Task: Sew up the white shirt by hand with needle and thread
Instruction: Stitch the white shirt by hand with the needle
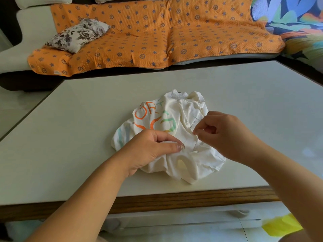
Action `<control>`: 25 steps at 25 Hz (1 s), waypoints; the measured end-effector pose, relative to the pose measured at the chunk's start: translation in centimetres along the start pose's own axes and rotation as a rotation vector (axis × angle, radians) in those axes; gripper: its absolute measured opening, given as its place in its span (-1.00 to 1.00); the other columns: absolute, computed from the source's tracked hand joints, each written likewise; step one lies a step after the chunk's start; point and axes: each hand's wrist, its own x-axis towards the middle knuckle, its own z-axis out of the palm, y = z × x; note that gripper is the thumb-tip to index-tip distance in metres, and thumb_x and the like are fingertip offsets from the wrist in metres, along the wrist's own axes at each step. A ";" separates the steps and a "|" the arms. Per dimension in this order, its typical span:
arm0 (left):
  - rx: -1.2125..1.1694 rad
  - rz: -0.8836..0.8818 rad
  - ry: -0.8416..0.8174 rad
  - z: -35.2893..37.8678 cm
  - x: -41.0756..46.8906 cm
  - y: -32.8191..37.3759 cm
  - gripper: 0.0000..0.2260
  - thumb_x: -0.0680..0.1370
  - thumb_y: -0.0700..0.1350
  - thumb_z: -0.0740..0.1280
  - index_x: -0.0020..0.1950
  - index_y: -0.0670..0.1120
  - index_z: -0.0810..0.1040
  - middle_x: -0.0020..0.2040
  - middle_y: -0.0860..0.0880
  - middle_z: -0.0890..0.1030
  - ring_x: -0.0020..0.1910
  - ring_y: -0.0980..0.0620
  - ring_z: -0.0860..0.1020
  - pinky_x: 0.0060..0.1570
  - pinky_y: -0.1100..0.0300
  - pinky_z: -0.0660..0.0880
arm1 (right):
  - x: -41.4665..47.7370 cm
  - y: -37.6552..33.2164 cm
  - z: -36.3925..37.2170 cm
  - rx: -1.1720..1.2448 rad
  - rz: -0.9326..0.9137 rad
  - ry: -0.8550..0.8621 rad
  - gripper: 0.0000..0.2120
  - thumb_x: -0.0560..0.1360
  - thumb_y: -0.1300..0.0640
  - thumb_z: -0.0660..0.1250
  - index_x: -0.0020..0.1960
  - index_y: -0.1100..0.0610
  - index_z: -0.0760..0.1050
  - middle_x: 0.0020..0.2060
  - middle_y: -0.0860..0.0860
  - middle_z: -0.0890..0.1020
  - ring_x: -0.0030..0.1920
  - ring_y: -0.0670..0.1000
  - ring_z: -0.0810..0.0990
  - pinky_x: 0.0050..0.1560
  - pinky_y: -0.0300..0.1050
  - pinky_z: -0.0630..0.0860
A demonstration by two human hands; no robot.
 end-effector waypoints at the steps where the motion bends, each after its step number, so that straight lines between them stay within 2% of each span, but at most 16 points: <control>1: 0.006 -0.001 0.000 0.0 0.0 0.0 -0.92 0.49 -0.18 0.44 -0.10 -0.03 0.71 -0.11 0.07 0.72 -0.06 0.21 0.65 -0.04 0.44 0.49 | 0.0 0.0 0.1 -0.020 0.007 -0.028 -0.86 0.53 0.15 0.33 -0.13 0.09 0.65 -0.24 -0.08 0.55 -0.25 -0.12 0.50 -0.22 -0.40 0.40; 4: 0.000 0.010 0.016 -0.1 0.0 0.0 -0.93 0.48 -0.15 0.45 -0.11 0.00 0.72 -0.10 0.08 0.73 -0.05 0.23 0.64 -0.03 0.45 0.48 | -0.3 0.0 0.2 0.001 0.022 -0.027 -0.79 0.55 0.03 0.30 -0.12 0.14 0.61 -0.21 -0.02 0.55 -0.23 -0.04 0.50 -0.20 -0.28 0.40; 8: -0.012 0.035 0.045 -0.2 0.1 -0.2 -0.85 0.46 -0.06 0.45 -0.01 -0.04 0.72 -0.05 0.03 0.73 0.03 0.14 0.65 0.10 0.31 0.52 | -1.3 -1.4 0.4 0.130 0.046 -0.211 -0.87 0.45 -0.11 0.38 -0.17 -0.07 0.61 -0.33 -0.12 0.47 -0.33 -0.19 0.42 -0.28 -0.37 0.37; 10: -0.022 0.039 0.046 -0.2 0.1 -0.2 -0.79 0.41 -0.01 0.45 0.00 -0.05 0.72 -0.05 0.02 0.73 0.01 0.11 0.66 0.11 0.25 0.52 | -1.2 -1.3 0.5 0.138 0.070 -0.201 -0.90 0.47 -0.05 0.41 -0.18 -0.06 0.60 -0.32 -0.13 0.53 -0.29 -0.21 0.47 -0.26 -0.42 0.39; 14: -0.095 0.060 0.058 -0.3 -0.1 0.0 -0.76 0.34 -0.04 0.46 -0.04 -0.07 0.70 -0.12 -0.02 0.73 -0.14 0.12 0.66 -0.12 0.32 0.55 | -0.9 -0.9 -0.2 0.148 0.105 -0.147 -0.89 0.49 -0.02 0.41 -0.20 -0.05 0.60 -0.23 -0.06 0.63 -0.20 -0.12 0.54 -0.21 -0.36 0.44; 19: 0.014 0.152 0.175 -0.4 0.0 -0.2 -0.80 0.32 0.07 0.42 -0.13 0.03 0.69 -0.19 0.08 0.71 -0.18 0.22 0.61 -0.09 0.38 0.50 | -0.9 -1.0 -0.6 0.125 0.080 -0.178 -0.88 0.50 -0.01 0.40 -0.19 -0.03 0.60 -0.26 -0.08 0.61 -0.20 -0.13 0.52 -0.25 -0.41 0.40; 22: 0.061 0.171 0.175 -0.4 -0.1 -0.2 -0.81 0.35 0.08 0.41 -0.12 0.06 0.69 -0.20 0.13 0.71 -0.19 0.28 0.60 -0.12 0.44 0.46 | -1.0 -1.1 -1.0 0.172 0.091 -0.209 -0.84 0.53 -0.02 0.32 -0.15 -0.02 0.63 -0.36 -0.14 0.60 -0.31 -0.16 0.54 -0.33 -0.41 0.40; 25: 0.067 0.160 0.172 -0.5 -0.1 -0.2 -0.81 0.36 0.09 0.41 -0.09 0.07 0.70 -0.14 0.09 0.72 -0.12 0.22 0.62 -0.04 0.38 0.50 | -1.0 -1.2 -1.2 0.324 0.095 -0.082 -0.73 0.59 0.19 0.20 -0.04 -0.05 0.64 -0.40 -0.15 0.59 -0.42 -0.20 0.52 -0.31 -0.39 0.43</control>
